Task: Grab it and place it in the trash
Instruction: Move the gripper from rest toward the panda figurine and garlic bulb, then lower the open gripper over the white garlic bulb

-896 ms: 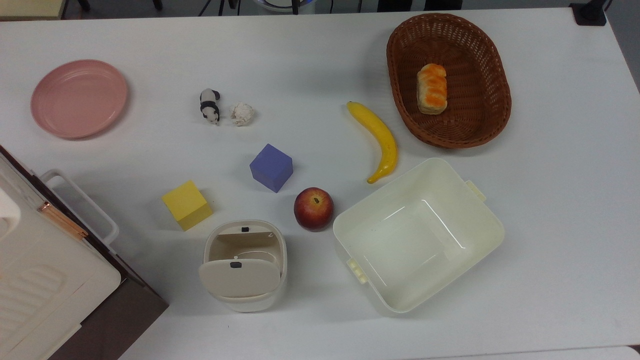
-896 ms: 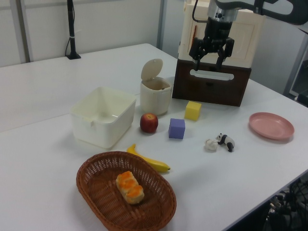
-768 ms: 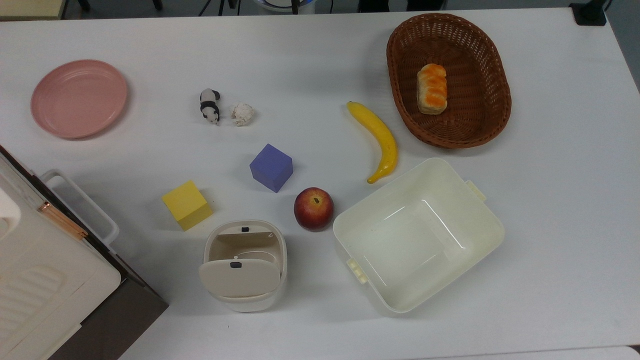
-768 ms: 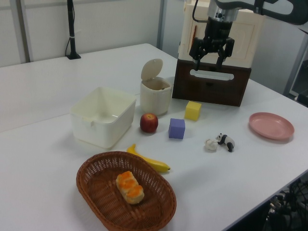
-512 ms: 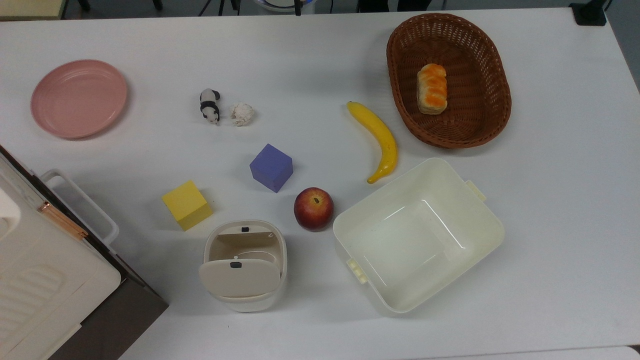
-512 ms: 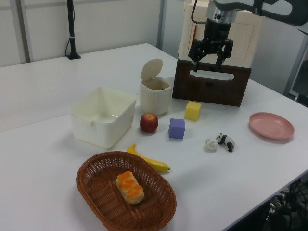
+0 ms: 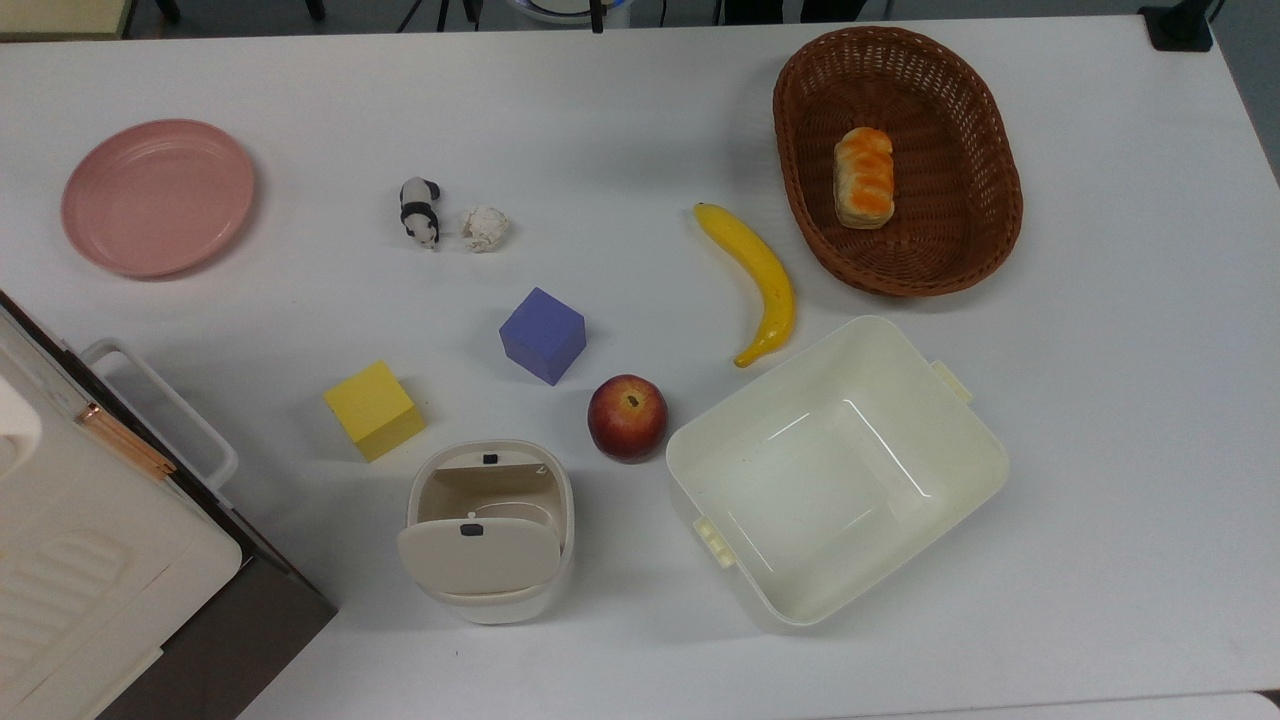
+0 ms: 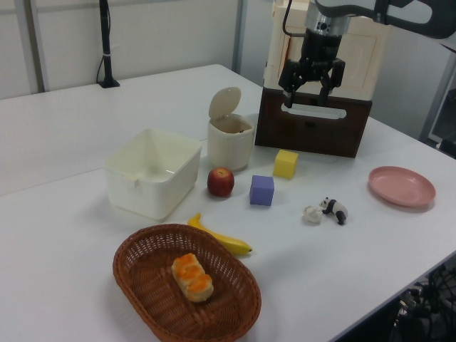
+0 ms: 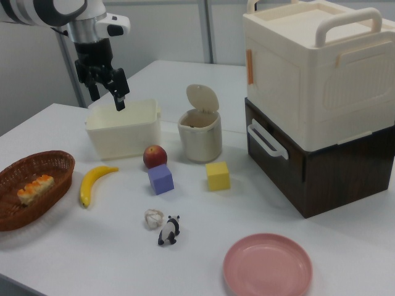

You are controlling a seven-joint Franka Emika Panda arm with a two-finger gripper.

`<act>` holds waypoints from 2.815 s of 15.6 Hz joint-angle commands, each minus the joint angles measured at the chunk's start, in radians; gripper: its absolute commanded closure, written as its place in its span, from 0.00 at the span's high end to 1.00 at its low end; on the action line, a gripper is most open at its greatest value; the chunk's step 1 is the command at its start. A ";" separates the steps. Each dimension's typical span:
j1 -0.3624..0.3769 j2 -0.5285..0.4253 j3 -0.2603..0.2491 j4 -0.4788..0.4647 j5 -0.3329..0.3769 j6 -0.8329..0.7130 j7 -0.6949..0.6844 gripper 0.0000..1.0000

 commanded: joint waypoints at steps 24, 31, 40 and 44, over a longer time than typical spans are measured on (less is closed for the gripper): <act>-0.036 -0.103 -0.062 -0.581 -0.140 0.481 0.387 1.00; -0.036 0.022 -0.062 -0.578 -0.197 0.564 0.441 1.00; -0.042 0.069 -0.062 -0.583 -0.240 0.564 0.438 1.00; -0.039 0.103 -0.062 -0.580 -0.247 0.578 0.438 1.00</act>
